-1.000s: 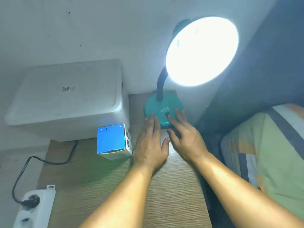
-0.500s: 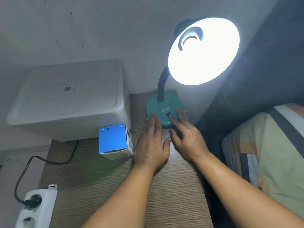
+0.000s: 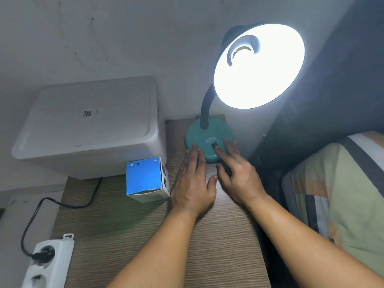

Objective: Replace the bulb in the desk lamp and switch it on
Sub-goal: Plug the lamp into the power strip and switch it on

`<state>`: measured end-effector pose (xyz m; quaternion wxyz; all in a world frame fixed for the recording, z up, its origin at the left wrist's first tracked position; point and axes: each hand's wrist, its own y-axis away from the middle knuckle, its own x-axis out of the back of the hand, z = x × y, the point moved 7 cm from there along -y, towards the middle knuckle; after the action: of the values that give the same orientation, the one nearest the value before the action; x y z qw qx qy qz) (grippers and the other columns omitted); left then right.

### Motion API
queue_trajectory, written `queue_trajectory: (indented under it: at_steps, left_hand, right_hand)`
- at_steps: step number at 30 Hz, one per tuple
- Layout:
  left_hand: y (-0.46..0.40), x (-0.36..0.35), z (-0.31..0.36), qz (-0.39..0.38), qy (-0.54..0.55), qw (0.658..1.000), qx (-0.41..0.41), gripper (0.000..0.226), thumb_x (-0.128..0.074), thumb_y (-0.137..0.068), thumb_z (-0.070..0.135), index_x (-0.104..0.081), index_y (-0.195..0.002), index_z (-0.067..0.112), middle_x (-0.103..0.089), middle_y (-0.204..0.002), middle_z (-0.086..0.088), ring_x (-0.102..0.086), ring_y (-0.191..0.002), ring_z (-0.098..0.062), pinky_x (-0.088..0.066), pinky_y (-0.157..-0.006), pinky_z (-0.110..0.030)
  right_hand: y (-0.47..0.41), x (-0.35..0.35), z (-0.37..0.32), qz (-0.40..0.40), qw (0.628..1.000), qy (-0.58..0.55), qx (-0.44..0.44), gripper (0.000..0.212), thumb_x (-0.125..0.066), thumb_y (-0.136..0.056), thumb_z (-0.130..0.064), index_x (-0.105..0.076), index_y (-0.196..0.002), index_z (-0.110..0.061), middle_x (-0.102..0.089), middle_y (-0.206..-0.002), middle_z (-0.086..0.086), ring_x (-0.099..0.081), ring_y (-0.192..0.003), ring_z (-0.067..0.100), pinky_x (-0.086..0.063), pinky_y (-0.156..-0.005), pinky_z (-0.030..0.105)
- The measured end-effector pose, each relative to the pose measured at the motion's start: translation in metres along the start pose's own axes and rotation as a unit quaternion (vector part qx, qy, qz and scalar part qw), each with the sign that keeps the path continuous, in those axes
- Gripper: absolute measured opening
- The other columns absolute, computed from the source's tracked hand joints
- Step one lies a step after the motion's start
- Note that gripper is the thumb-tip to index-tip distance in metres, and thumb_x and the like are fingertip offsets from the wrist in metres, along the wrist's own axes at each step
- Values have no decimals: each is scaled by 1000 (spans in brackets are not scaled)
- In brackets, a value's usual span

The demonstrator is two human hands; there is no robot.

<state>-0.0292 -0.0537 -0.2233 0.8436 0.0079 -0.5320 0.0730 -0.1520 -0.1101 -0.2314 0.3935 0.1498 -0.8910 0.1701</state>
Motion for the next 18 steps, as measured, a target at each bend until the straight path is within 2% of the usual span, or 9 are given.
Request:
queue_trajectory:
  at_steps: [4, 8, 14, 18]
  left_hand:
    - [0, 1, 0, 0, 2, 1000, 3, 74, -44, -99, 43, -12, -158, 10, -2, -167, -7, -2, -154, -21, 13, -113, -18]
    - [0, 0, 0, -2, 1, 1000, 3, 75, -45, -98, 43, -13, -157, 10, -4, -167, -7, -4, -154, -22, 9, -115, -20]
    - [0, 3, 1, 1, 1, 1000, 5, 75, -44, -98, 44, -12, -158, 10, -2, -167, -6, 0, -154, -19, 21, -107, -14]
    - [0, 1, 1, -2, -2, 1000, 4, 75, -43, -98, 44, -13, -157, 10, -3, -167, -7, -1, -154, -20, 22, -107, -14]
  right_hand:
    - [0, 0, 1, 4, 1000, 4, -4, 55, -60, -91, -20, -47, -143, -31, -46, -150, -1, -39, -138, 20, -45, -106, 41]
    - [0, -1, 2, 2, 1000, 3, -5, 56, -59, -90, -20, -46, -143, -33, -46, -150, -2, -38, -138, 20, -45, -106, 39]
    - [0, -4, 3, -12, 1000, 14, -11, 52, -56, -91, -25, -47, -142, -32, -48, -147, 1, -42, -136, 24, -46, -104, 44]
    - [0, -5, 6, -22, 999, 34, -19, 49, -55, -91, -28, -51, -140, -28, -51, -144, 4, -44, -134, 28, -48, -101, 47]
